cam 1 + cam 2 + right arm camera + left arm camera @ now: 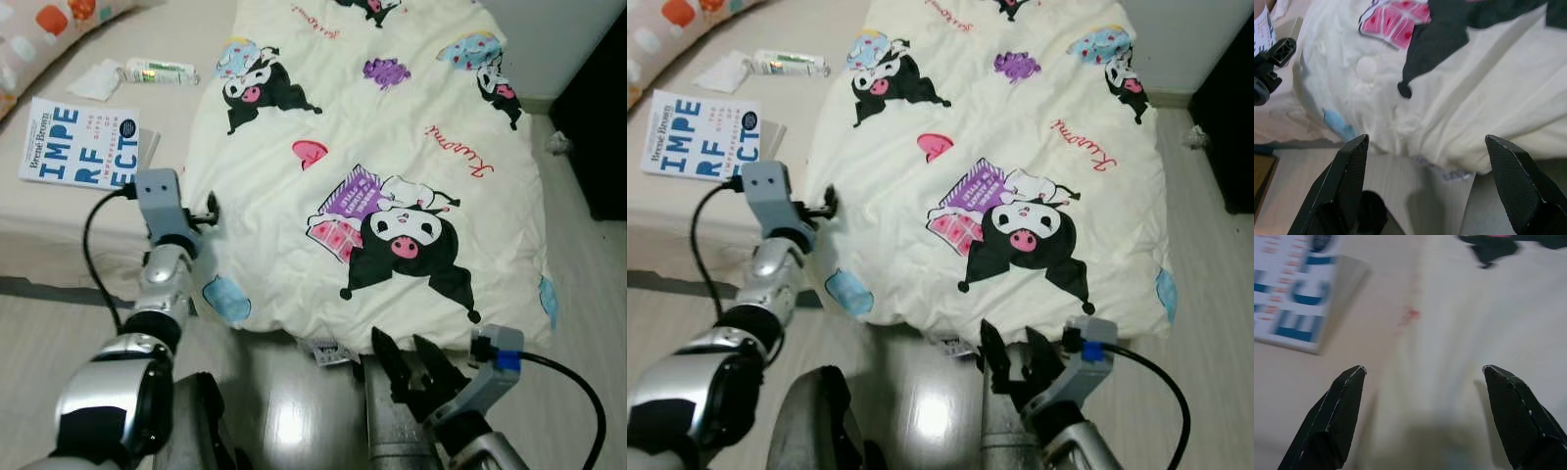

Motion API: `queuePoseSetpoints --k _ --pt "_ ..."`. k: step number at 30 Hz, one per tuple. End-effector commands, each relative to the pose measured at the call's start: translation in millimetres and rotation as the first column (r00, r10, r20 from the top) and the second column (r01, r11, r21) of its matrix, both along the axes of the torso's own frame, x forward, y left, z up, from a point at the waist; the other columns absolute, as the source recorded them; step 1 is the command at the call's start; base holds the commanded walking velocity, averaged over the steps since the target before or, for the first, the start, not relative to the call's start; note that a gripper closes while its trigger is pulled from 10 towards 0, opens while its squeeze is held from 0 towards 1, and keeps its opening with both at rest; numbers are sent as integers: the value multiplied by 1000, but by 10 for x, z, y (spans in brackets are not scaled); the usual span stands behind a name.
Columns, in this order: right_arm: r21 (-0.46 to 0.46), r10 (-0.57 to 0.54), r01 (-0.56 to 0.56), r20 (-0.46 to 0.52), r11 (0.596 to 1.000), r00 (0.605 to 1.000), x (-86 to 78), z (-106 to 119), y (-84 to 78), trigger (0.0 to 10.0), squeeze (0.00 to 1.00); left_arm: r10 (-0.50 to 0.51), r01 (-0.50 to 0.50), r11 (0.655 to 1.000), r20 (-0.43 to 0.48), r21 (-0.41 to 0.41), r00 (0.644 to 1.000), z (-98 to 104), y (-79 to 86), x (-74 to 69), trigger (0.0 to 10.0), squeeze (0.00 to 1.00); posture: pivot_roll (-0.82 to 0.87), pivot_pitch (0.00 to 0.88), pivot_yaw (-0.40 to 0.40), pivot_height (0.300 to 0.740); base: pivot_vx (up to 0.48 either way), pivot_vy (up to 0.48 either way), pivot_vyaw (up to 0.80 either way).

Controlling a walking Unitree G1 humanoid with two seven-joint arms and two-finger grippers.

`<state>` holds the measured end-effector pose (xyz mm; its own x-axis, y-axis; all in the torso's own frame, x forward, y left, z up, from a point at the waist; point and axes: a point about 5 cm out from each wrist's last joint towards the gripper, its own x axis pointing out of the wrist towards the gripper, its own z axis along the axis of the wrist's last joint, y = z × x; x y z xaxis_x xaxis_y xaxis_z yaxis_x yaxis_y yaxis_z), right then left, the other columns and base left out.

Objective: Clean up the room

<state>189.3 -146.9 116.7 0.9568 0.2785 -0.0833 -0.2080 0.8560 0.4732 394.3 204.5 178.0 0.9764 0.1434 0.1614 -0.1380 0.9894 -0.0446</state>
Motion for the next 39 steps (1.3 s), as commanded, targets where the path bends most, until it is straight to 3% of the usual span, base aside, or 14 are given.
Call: queuePoseSetpoints --k 1,7,8,10,13,17,21,24,25,26,28,30,33,39 --pt "6 14 -13 -25 1000 1000 -55 -22 18 10000 0 30 -29 999 -35 30 999 -95 88 -41 10000 0 -281 501 45 497 0 0 0" --pt "-1 14 -14 -41 1000 999 -113 -14 9 10000 0 65 -64 998 -96 18 993 -200 267 -94 10000 0 -289 510 44 497 0 0 0" --pt "-6 9 -9 -44 1000 999 -122 -10 -9 10000 0 -7 -1 998 -144 -61 990 -309 246 -114 10000 0 -298 515 42 497 0 0 0" --pt "-17 -2 1 -48 1000 999 -127 -2 -39 10000 0 -168 109 947 -178 -303 970 -497 161 -152 10000 0 -299 514 41 497 0 0 0" --pt "-18 -4 3 -47 1000 999 -130 3 -44 10000 0 -220 145 918 -168 -370 961 -542 124 -166 10000 0 -300 515 42 497 0 0 0" --pt "-19 -9 9 -45 1000 999 -140 18 -47 10000 0 -372 275 806 -88 -524 924 -599 -35 -184 10000 0 -303 517 40 497 0 0 0" --pt "-17 -12 11 -47 1000 999 -140 20 -49 10000 0 -441 339 747 -44 -572 897 -605 -137 -186 10000 0 -308 520 35 497 0 0 0" --pt "-17 -12 11 -54 1000 998 -141 10 -50 10000 0 -522 431 649 45 -626 852 -563 -263 -178 10000 0 -308 520 33 497 0 0 0" --pt "-17 -12 11 -54 1000 998 -141 10 -50 10000 0 -522 431 649 45 -626 852 -563 -263 -178 10000 0 -308 520 33 497 0 0 0" --pt "-17 -11 10 -58 1000 998 -145 9 -47 10000 0 -571 492 592 98 -638 815 -533 -323 -181 10000 0 -310 517 31 497 0 0 0" --pt "-17 -11 10 -58 1000 998 -145 9 -47 10000 0 -571 492 592 98 -638 815 -533 -323 -181 10000 0 -310 517 31 497 0 0 0" --pt "-17 -10 9 -62 1000 998 -147 7 -46 10000 0 -610 541 542 141 -644 780 -513 -379 -189 10000 0 -310 517 31 497 0 0 0" --pt "-17 -10 9 -63 1000 998 -149 7 -46 10000 0 -625 559 518 159 -647 764 -508 -403 -194 10000 0 -310 517 31 497 0 0 0" --pt "-17 -10 9 -64 1000 998 -149 8 -46 10000 0 -631 566 507 167 -650 757 -507 -403 -198 10000 0 -310 517 31 497 0 0 0"
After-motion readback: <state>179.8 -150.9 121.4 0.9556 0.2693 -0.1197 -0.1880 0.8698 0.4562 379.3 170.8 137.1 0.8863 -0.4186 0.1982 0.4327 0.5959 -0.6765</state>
